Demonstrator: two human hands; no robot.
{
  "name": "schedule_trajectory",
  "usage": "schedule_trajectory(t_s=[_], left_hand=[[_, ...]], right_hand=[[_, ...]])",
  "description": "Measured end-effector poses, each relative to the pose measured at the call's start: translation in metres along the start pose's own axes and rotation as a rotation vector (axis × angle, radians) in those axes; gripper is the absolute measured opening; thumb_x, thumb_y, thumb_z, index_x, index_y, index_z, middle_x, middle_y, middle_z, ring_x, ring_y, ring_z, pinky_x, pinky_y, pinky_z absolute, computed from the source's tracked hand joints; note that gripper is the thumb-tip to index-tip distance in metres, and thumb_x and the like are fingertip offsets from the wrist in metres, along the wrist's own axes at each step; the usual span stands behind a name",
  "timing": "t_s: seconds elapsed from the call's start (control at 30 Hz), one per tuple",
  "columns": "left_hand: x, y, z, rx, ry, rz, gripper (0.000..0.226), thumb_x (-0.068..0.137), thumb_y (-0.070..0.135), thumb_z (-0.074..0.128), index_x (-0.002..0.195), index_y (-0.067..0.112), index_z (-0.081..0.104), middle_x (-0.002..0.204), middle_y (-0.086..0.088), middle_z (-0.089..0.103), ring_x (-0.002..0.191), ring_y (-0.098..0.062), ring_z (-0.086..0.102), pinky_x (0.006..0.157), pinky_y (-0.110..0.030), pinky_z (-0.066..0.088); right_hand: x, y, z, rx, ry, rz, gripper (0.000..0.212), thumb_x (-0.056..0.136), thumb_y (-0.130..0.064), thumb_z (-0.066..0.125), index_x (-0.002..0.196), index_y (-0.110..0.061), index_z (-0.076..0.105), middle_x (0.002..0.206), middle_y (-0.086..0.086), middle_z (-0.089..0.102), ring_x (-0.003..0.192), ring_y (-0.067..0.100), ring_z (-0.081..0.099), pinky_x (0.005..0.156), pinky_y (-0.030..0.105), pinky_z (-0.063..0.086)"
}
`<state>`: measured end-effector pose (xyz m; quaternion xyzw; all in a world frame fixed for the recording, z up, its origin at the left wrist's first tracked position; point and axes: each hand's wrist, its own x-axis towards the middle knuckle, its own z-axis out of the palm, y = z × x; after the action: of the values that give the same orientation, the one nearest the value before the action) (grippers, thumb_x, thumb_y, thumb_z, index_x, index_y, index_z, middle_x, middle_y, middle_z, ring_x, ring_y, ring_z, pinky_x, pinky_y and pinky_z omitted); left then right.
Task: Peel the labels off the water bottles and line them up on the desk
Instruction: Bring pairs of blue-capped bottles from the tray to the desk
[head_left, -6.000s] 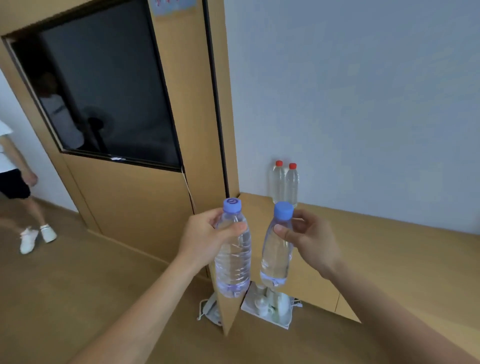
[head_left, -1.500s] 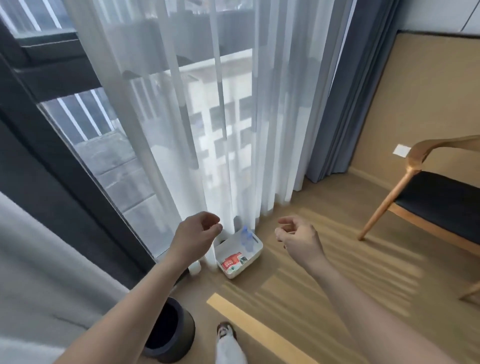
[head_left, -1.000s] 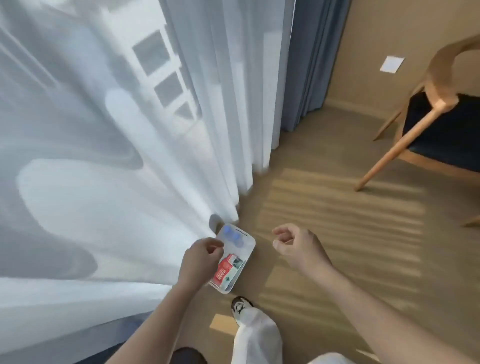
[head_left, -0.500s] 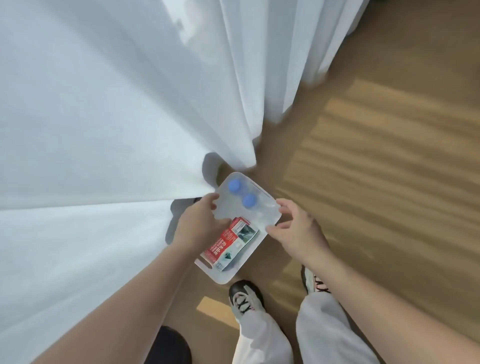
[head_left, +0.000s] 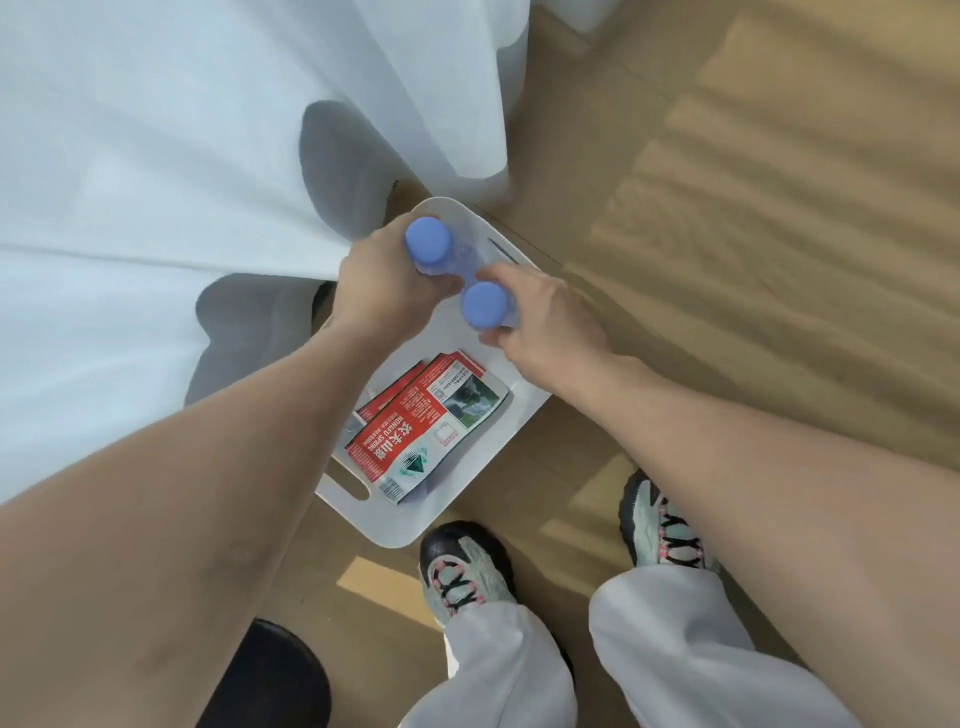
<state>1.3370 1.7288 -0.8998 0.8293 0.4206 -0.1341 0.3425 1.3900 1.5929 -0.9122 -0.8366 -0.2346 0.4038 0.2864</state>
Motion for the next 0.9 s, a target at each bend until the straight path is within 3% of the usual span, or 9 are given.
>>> schedule_trajectory(t_s=[0.17, 0.3, 0.4, 0.43, 0.5, 0.6, 0.73, 0.8, 0.9], left_hand=[[-0.06, 0.028, -0.058, -0.057, 0.106, -0.036, 0.042, 0.069, 0.038, 0.076, 0.106, 0.022, 0.067, 0.085, 0.004, 0.063, 0.081, -0.021, 0.06, 0.073, -0.029, 0.045], [-0.133, 0.09, -0.147, -0.106, 0.097, 0.013, 0.038, 0.065, 0.042, 0.079, 0.1, 0.033, 0.067, 0.085, 0.008, 0.065, 0.082, -0.021, 0.066, 0.074, -0.035, 0.054], [-0.197, 0.15, -0.233, -0.183, 0.104, 0.083, 0.034, 0.056, 0.046, 0.074, 0.086, 0.053, 0.058, 0.092, 0.007, 0.07, 0.087, -0.017, 0.065, 0.079, -0.038, 0.054], [-0.22, 0.169, -0.265, -0.194, 0.115, 0.102, 0.039, 0.054, 0.049, 0.072, 0.09, 0.053, 0.059, 0.095, 0.006, 0.07, 0.089, -0.016, 0.064, 0.081, -0.035, 0.053], [-0.27, 0.209, -0.328, -0.207, 0.164, 0.149, 0.053, 0.047, 0.057, 0.067, 0.099, 0.045, 0.063, 0.097, 0.009, 0.068, 0.092, -0.014, 0.063, 0.083, -0.029, 0.049], [-0.347, 0.257, -0.411, -0.26, 0.283, 0.208, 0.049, 0.044, 0.06, 0.062, 0.092, 0.053, 0.053, 0.096, 0.016, 0.068, 0.089, -0.008, 0.064, 0.081, -0.025, 0.05], [-0.447, 0.302, -0.499, -0.311, 0.521, 0.276, 0.037, 0.05, 0.047, 0.075, 0.077, 0.049, 0.049, 0.079, 0.03, 0.061, 0.079, 0.017, 0.058, 0.066, 0.001, 0.04], [-0.5, 0.315, -0.529, -0.323, 0.645, 0.294, 0.036, 0.052, 0.045, 0.077, 0.079, 0.049, 0.053, 0.081, 0.027, 0.064, 0.083, 0.012, 0.061, 0.068, 0.002, 0.04], [-0.58, 0.326, -0.556, -0.347, 0.836, 0.287, 0.038, 0.051, 0.054, 0.067, 0.087, 0.045, 0.063, 0.09, 0.013, 0.072, 0.085, -0.006, 0.065, 0.075, -0.013, 0.047]], right_hand=[[-0.064, -0.029, -0.053, 0.15, 0.111, 0.01, 0.046, 0.075, -0.022, 0.071, 0.118, -0.02, 0.055, 0.113, 0.003, 0.061, 0.103, 0.027, 0.056, 0.085, 0.037, 0.044], [-0.134, -0.095, -0.138, 0.2, 0.158, -0.038, 0.043, 0.072, -0.021, 0.075, 0.109, -0.031, 0.057, 0.103, -0.01, 0.057, 0.099, 0.016, 0.056, 0.081, 0.024, 0.042], [-0.19, -0.169, -0.213, 0.261, 0.178, -0.097, 0.044, 0.071, -0.017, 0.075, 0.102, -0.04, 0.054, 0.106, -0.017, 0.055, 0.1, 0.006, 0.054, 0.079, 0.001, 0.036], [-0.211, -0.195, -0.238, 0.273, 0.176, -0.117, 0.043, 0.072, -0.016, 0.075, 0.105, -0.036, 0.056, 0.108, -0.021, 0.053, 0.102, 0.004, 0.054, 0.081, 0.0, 0.035], [-0.253, -0.25, -0.286, 0.313, 0.169, -0.175, 0.046, 0.073, -0.016, 0.074, 0.111, -0.035, 0.056, 0.116, -0.024, 0.055, 0.108, 0.002, 0.055, 0.091, 0.012, 0.04], [-0.316, -0.331, -0.352, 0.327, 0.171, -0.311, 0.047, 0.075, -0.02, 0.073, 0.11, -0.044, 0.054, 0.112, -0.021, 0.064, 0.107, -0.002, 0.057, 0.09, 0.021, 0.042], [-0.39, -0.43, -0.417, 0.329, 0.173, -0.523, 0.045, 0.07, -0.031, 0.078, 0.1, -0.045, 0.048, 0.108, -0.022, 0.06, 0.107, 0.008, 0.057, 0.095, 0.029, 0.043], [-0.425, -0.47, -0.435, 0.343, 0.11, -0.661, 0.036, 0.071, -0.032, 0.076, 0.097, -0.038, 0.052, 0.104, -0.014, 0.063, 0.101, 0.008, 0.059, 0.09, 0.026, 0.046], [-0.479, -0.522, -0.447, 0.381, -0.049, -0.866, 0.027, 0.077, -0.021, 0.072, 0.098, -0.031, 0.059, 0.1, -0.01, 0.067, 0.09, -0.002, 0.058, 0.071, 0.011, 0.047]])
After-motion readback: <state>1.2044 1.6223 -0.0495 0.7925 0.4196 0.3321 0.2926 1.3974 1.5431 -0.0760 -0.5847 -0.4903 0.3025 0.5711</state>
